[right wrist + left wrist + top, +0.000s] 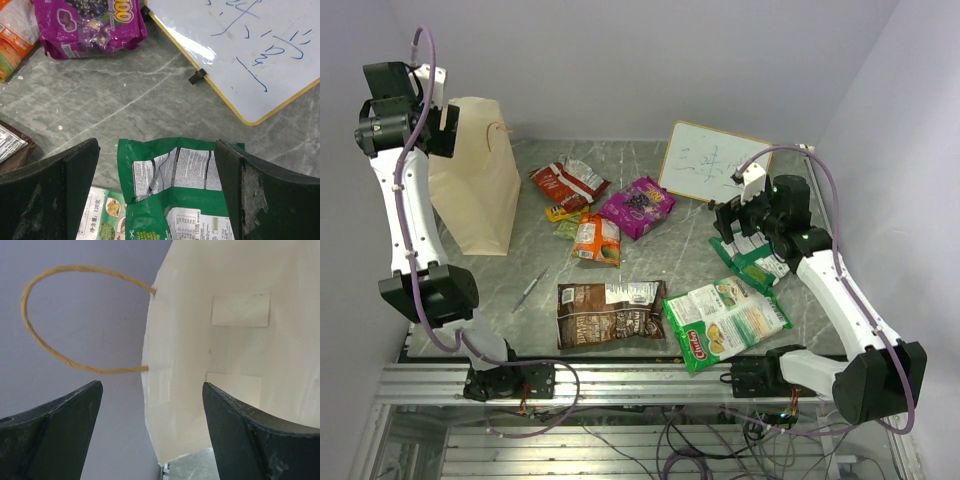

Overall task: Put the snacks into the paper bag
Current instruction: Adjust the paper bag at the center of the board.

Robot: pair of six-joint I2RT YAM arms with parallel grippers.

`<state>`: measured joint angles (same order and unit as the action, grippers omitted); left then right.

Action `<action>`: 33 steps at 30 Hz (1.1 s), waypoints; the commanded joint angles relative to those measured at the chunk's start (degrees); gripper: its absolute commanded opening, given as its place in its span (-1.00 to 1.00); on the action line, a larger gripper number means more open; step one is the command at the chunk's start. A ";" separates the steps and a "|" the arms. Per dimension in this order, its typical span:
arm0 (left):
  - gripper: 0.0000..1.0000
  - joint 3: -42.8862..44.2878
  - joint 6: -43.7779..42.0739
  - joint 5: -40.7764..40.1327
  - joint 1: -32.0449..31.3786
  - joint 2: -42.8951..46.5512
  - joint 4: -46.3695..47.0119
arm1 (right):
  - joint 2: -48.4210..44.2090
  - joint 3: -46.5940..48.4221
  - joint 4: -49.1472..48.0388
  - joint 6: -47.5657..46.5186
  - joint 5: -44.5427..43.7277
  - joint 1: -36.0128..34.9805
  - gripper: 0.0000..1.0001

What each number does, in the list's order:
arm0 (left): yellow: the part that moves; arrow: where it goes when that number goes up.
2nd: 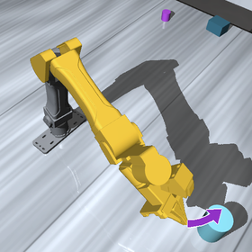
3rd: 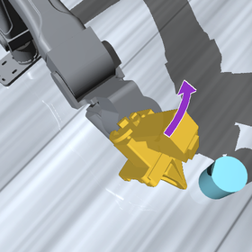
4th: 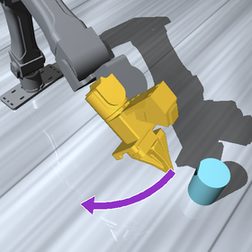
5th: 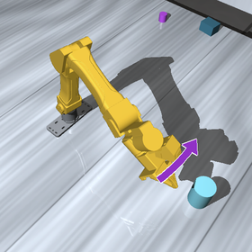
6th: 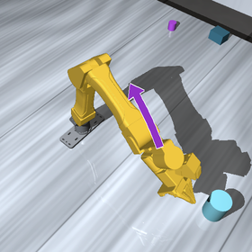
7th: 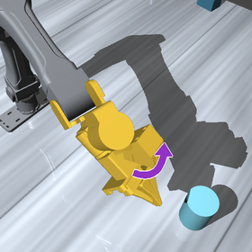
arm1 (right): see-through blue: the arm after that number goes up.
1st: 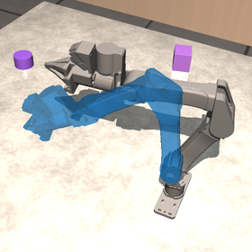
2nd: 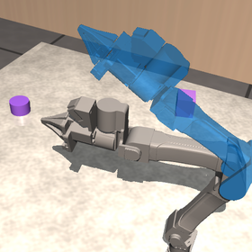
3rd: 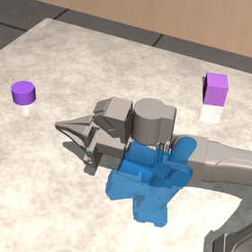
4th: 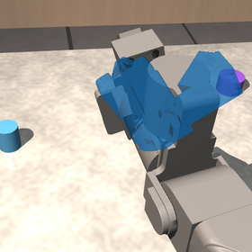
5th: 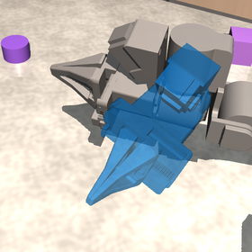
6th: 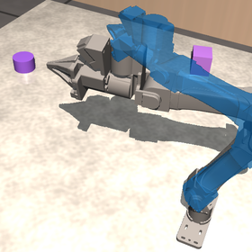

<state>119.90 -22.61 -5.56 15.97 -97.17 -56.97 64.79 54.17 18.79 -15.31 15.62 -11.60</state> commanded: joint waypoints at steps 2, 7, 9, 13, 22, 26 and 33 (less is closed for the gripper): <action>0.81 6.39 -4.26 -3.22 0.27 -3.47 -2.88 | 1.77 0.27 0.81 -0.72 -1.37 -0.27 1.00; 0.76 8.34 -5.43 -3.15 0.31 -6.08 -3.24 | 1.07 -0.56 0.42 -1.31 1.44 0.71 0.99; 0.73 8.90 -5.66 -1.99 0.38 -6.75 -3.27 | 0.61 -1.01 0.30 -1.50 3.52 1.43 1.00; 0.66 10.62 -5.60 -0.04 0.31 -9.18 -3.95 | 0.74 -1.50 -0.15 -1.00 6.22 3.52 0.99; 0.61 13.51 -5.69 2.57 -0.08 -12.94 -3.07 | 1.17 -2.18 -0.80 -0.53 8.20 7.14 1.00; 0.59 13.67 -6.08 1.70 -0.47 -13.89 -2.62 | 1.45 -2.27 -0.78 -0.42 8.74 7.71 0.99; 0.41 14.98 -4.73 2.75 -0.45 -16.66 -6.01 | 1.23 -2.56 -0.94 -0.48 8.90 8.00 1.00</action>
<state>132.75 -28.03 -4.67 15.66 -112.44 -60.31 66.37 52.27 19.49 -15.88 23.68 -4.12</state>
